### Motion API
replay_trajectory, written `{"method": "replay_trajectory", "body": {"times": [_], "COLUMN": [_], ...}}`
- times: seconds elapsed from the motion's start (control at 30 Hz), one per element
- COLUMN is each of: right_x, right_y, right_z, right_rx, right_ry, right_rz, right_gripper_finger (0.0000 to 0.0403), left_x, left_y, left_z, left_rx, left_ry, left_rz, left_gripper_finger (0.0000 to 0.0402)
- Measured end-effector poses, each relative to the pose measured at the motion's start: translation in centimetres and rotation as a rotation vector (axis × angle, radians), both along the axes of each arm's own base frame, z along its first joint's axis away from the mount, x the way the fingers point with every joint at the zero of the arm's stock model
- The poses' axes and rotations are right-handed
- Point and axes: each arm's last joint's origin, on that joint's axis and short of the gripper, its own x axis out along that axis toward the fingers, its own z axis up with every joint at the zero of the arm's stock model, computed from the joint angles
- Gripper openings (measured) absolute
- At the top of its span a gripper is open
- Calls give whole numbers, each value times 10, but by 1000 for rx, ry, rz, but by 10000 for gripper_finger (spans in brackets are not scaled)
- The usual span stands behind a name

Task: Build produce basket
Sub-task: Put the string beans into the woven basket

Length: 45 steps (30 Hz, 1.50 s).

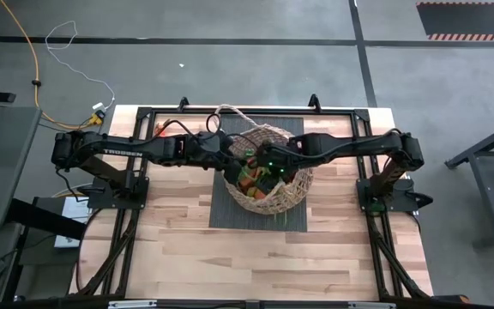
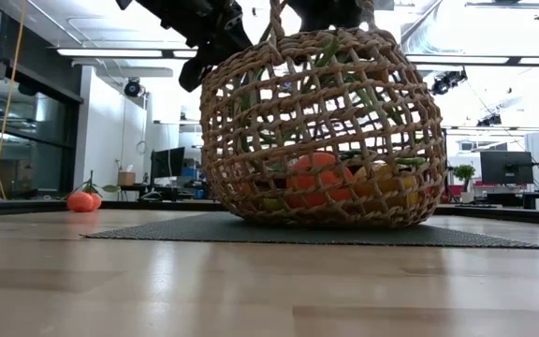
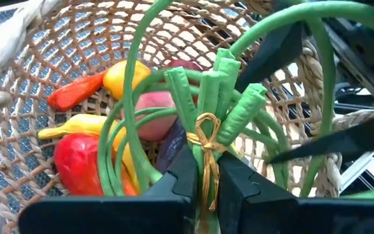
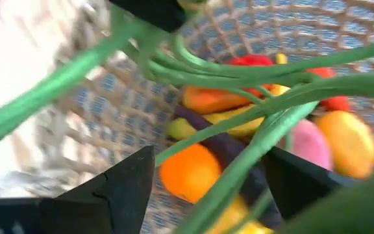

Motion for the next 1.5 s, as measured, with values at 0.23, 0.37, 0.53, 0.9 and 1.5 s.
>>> {"method": "replay_trajectory", "body": {"times": [0.23,0.37,0.53,0.9,1.5], "right_x": [-8,-10,-15,-7,-34], "right_y": [5,12,11,-20,-38], "right_z": [-1,1,8,18,62], "right_rx": [-132,-227,-282,-76,248], "right_ry": [103,120,95,-91,28], "right_rz": [107,184,91,-171,-4], "right_gripper_finger": [273,273,273,273,273], "left_x": [0,0,0,0,-1], "left_y": [0,0,1,2,4], "left_z": [0,0,0,0,0], "left_rx": [0,1,3,4,10], "left_ry": [0,1,1,2,2], "left_rz": [0,2,8,12,14], "left_gripper_finger": [17,17,17,17,17]}}
